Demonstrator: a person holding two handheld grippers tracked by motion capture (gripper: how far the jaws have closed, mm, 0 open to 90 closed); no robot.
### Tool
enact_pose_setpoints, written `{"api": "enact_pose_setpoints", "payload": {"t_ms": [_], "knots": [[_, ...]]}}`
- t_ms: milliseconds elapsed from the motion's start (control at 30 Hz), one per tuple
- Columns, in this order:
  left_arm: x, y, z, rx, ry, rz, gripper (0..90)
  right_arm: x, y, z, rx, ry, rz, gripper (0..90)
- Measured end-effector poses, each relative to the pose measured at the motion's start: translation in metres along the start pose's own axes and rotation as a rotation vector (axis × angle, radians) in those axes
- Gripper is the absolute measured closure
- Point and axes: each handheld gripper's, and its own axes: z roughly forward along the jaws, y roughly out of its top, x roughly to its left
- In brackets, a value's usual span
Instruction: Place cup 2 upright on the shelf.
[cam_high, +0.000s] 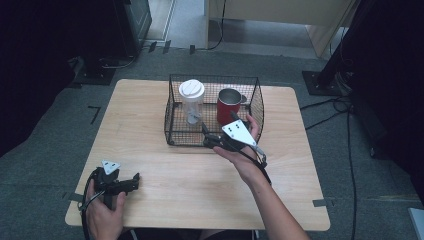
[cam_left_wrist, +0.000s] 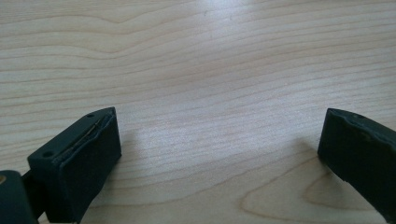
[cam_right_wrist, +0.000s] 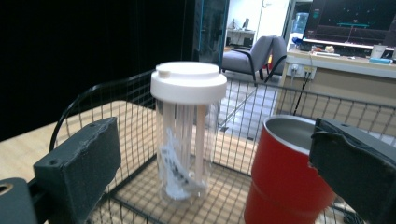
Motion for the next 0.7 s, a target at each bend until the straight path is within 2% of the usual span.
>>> {"api": "enact_pose_setpoints", "payload": {"t_ms": [433, 700], "knots": [[0.000, 0.000, 0.000, 0.000, -0.001, 0.000, 0.0, -0.023, -0.029, -0.040, 0.024, -0.046, 0.011, 2.3], [0.000, 0.000, 0.000, 0.001, 0.000, 0.002, 0.0, -0.044, -0.053, -0.065, 0.050, -0.100, 0.047, 2.3]]}}
